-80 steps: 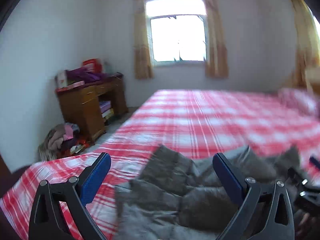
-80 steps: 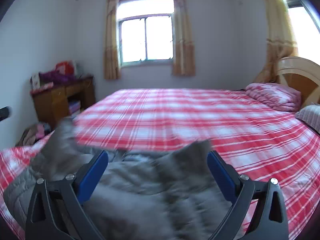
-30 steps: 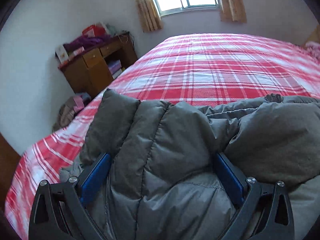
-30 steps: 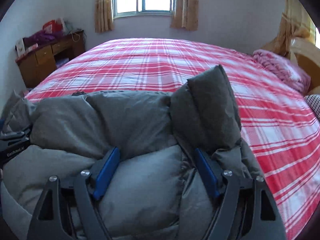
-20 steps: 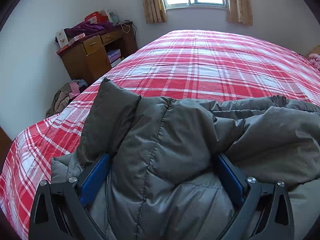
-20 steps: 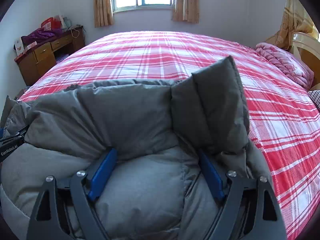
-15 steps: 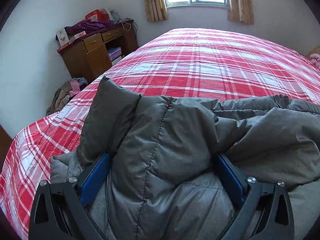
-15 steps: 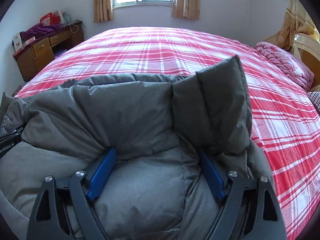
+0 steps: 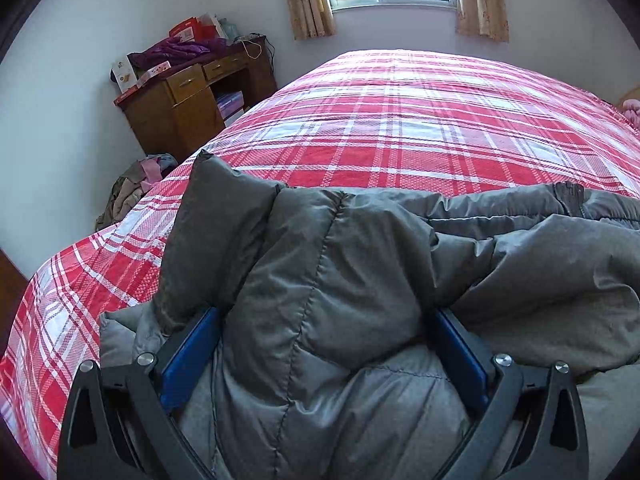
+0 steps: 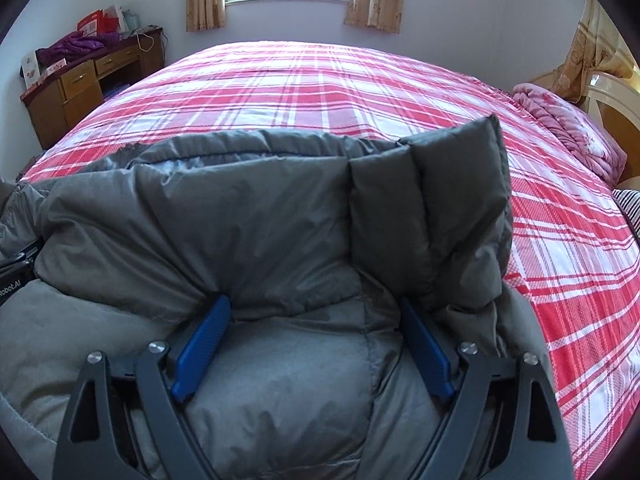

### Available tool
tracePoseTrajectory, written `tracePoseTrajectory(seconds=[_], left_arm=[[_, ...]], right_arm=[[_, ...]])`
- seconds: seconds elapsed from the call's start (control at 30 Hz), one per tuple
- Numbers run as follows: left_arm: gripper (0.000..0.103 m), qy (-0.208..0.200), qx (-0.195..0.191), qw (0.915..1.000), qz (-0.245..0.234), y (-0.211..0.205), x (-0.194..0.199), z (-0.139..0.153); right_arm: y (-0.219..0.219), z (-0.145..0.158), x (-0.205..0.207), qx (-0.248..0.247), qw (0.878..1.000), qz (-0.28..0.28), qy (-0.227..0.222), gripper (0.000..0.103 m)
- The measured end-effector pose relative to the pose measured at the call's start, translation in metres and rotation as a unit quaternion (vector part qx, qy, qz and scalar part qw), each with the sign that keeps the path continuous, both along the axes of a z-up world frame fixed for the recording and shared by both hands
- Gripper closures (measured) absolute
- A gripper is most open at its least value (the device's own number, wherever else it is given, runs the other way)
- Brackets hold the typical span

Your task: Fold large clothes

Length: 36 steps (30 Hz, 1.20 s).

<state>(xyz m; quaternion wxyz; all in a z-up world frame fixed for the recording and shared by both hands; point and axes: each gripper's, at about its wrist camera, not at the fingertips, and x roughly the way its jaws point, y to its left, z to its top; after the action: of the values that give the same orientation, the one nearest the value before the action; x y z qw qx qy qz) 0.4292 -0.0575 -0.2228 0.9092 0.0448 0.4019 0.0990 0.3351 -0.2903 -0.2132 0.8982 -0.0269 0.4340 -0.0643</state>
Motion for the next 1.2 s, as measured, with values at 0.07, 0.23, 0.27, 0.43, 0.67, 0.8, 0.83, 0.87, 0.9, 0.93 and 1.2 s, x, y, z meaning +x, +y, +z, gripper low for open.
tracePoseTrajectory(seconds=[0.07,0.23,0.27,0.43,0.67,0.8,0.83,0.87,0.9,0.93,1.2], left_arm=[[0.001,0.0,0.0,1.0,0.0,0.0,0.0,0.0],[0.001,0.0,0.001,1.0,0.0,0.0,0.001,0.0],[0.001,0.0,0.001,1.0,0.0,0.0,0.0,0.0],[0.001,0.0,0.0,1.0,-0.001,0.0,0.001,0.0],[0.001,0.002,0.001,1.0,-0.001,0.0,0.001,0.0],[0.001,0.035,-0.004,0.9991,-0.025,0.003,-0.001,0.014],[0.001,0.031,-0.006,0.999,-0.031,0.007,-0.009,0.024],[0.001,0.023,-0.002,0.9991,-0.035,0.011,-0.021,0.035],[0.001,0.011,0.008,0.9993,-0.034,0.016,-0.035,0.045],[0.001,-0.007,0.019,0.9993,-0.031,0.024,-0.054,0.056],[0.001,-0.005,0.027,0.9995,0.019,0.08,-0.108,0.021]], right_arm=[[-0.001,0.0,0.0,-0.001,1.0,0.0,0.001,0.015],[0.0,0.0,0.0,-0.005,1.0,0.0,0.003,0.015],[0.0,0.0,0.001,-0.006,1.0,0.0,0.003,0.015],[0.002,0.0,0.002,-0.01,1.0,-0.001,0.005,0.015],[0.005,0.0,0.002,-0.022,1.0,-0.001,0.007,0.015],[0.006,0.005,0.001,-0.024,1.0,0.003,0.012,0.014],[0.006,0.009,-0.002,-0.026,1.0,0.003,0.014,0.013],[0.007,0.014,-0.006,-0.027,1.0,0.003,0.013,0.013],[0.009,0.021,-0.012,-0.022,1.0,0.005,0.008,0.013],[0.013,0.031,-0.022,-0.014,1.0,0.009,-0.003,0.013],[0.074,0.058,-0.094,-0.005,0.996,0.06,-0.068,0.009]])
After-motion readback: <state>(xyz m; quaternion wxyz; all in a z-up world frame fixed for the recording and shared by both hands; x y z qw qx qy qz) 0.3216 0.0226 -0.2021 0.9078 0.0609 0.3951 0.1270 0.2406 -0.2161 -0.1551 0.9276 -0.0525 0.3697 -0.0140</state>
